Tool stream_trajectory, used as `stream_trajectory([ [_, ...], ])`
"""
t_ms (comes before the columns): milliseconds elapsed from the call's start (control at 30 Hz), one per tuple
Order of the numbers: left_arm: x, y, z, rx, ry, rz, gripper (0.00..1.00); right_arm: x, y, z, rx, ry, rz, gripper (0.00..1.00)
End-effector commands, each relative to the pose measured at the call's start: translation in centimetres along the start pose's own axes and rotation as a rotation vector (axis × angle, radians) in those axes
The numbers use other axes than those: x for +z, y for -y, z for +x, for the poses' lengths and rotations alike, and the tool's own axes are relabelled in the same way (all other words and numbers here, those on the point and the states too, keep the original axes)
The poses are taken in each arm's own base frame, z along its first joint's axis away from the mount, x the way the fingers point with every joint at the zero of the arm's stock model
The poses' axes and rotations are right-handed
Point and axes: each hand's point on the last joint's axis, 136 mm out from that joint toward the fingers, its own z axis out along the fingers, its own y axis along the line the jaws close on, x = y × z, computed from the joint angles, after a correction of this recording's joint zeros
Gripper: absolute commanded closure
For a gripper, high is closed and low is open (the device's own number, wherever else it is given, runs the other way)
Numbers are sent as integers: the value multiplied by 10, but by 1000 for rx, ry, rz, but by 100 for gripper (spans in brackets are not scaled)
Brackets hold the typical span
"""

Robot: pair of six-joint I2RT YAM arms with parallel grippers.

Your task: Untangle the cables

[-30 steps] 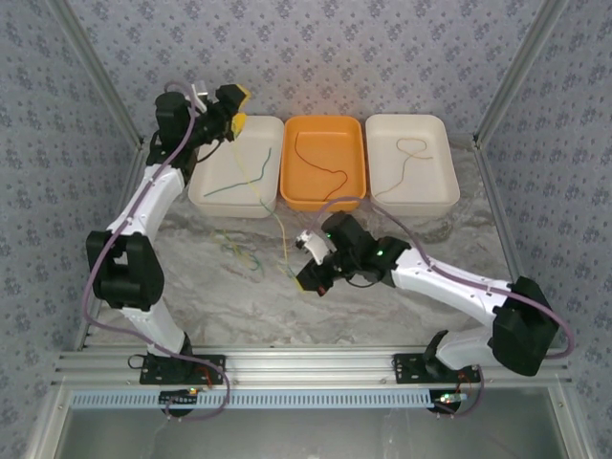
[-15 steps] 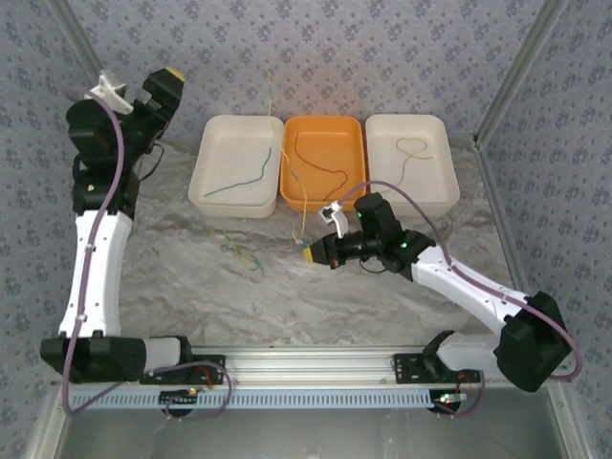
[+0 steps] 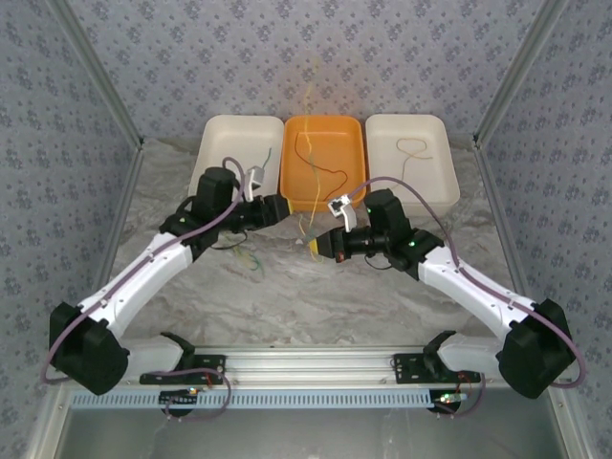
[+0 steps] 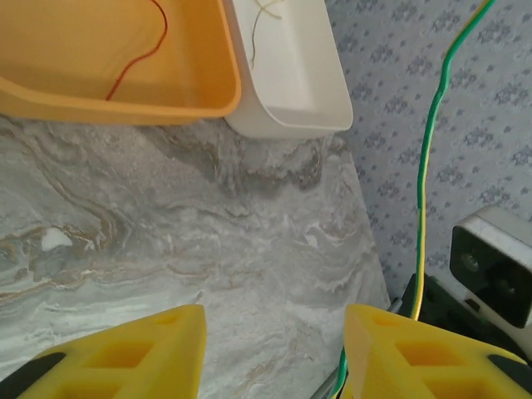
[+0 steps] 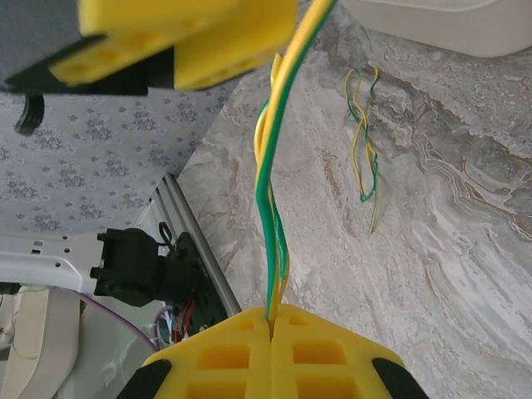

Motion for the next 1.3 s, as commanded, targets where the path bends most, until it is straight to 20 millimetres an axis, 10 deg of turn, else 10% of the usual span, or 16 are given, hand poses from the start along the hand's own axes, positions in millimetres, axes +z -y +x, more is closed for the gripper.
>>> stream_trajectory([
  [0, 8, 21, -7, 72, 39, 60, 53, -9, -16, -14, -23, 38, -46, 100],
  [467, 29, 11, 17, 43, -2, 50, 59, -10, -15, -14, -15, 49, -51, 100],
  [833, 29, 2, 17, -23, 60, 27, 100, -16, -12, -16, -7, 77, -30, 100],
  [1267, 14, -66, 66, -470, 250, -86, 100, -64, 21, -81, 28, 444, 240, 100],
])
